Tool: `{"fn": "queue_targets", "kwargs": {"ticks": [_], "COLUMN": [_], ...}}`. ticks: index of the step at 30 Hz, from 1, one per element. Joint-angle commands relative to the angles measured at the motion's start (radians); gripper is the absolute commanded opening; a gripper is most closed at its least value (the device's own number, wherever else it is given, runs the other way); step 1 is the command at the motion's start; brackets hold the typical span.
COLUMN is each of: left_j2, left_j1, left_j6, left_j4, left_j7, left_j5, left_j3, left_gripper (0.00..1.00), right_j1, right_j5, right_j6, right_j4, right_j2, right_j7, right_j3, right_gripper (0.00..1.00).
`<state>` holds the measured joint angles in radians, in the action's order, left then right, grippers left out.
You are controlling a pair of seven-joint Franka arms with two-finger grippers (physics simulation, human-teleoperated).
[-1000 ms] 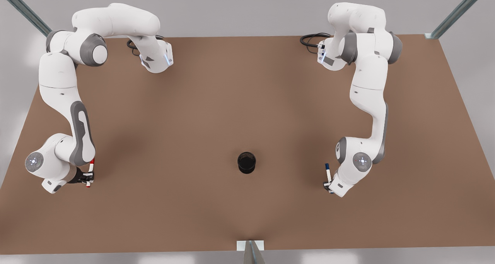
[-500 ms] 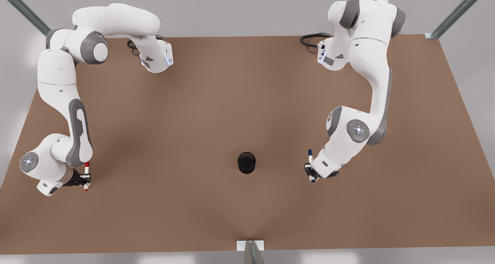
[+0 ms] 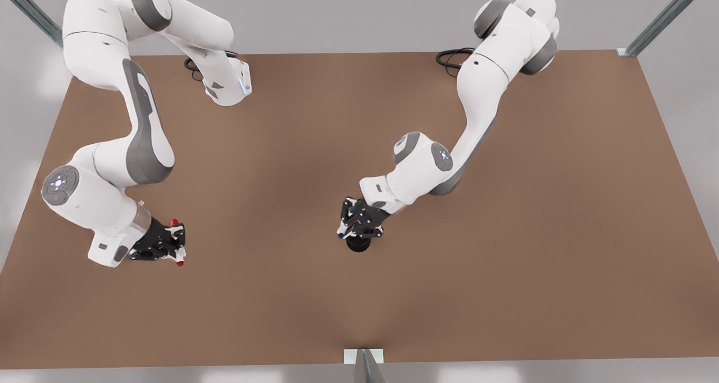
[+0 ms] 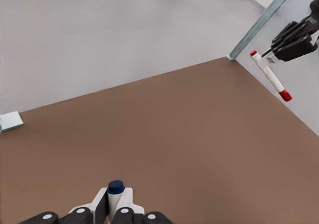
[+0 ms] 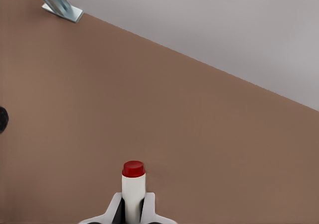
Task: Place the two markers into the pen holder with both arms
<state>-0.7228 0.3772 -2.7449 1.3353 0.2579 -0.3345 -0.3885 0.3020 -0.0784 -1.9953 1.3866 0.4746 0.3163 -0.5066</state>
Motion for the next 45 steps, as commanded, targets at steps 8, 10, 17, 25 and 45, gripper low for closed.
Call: {"fn": "queue_targets", "kwargs": {"ticks": [8,10,17,25,45], "left_j2": [-0.043,-0.044,-0.036,-0.059,0.615], "left_j1": [-0.001,0.0,0.009,0.017,-0.379], "left_j6": [-0.332,-0.34,-0.423,-0.46,1.142], "left_j4": [0.073,0.085,0.186,0.229,0.134], "left_j7": [0.67,0.67,0.6,0.604,-0.319], "left_j5": [-0.021,-0.021,-0.029,-0.034,0.382], "left_j3": [0.0,0.0,-0.029,-0.029,0.289], "left_gripper": [0.21,0.21,0.21,1.0,1.0], "right_j1": [-0.078,-0.098,-0.173,-0.176,-0.544], "right_j5": [-0.067,-0.066,-0.121,-0.124,-0.242], "right_j6": [0.018,0.004,-0.013,-0.022,-0.717], "right_j4": [0.015,0.014,0.012,0.014,-0.208], "right_j2": [-0.004,-0.002,0.001,0.007,0.268], "right_j7": [-0.536,-0.548,-0.669,-0.668,-0.879], "right_j3": [-0.069,-0.067,-0.069,-0.067,-0.052], "right_gripper": [0.27,0.27,0.27,0.28,0.3]}}
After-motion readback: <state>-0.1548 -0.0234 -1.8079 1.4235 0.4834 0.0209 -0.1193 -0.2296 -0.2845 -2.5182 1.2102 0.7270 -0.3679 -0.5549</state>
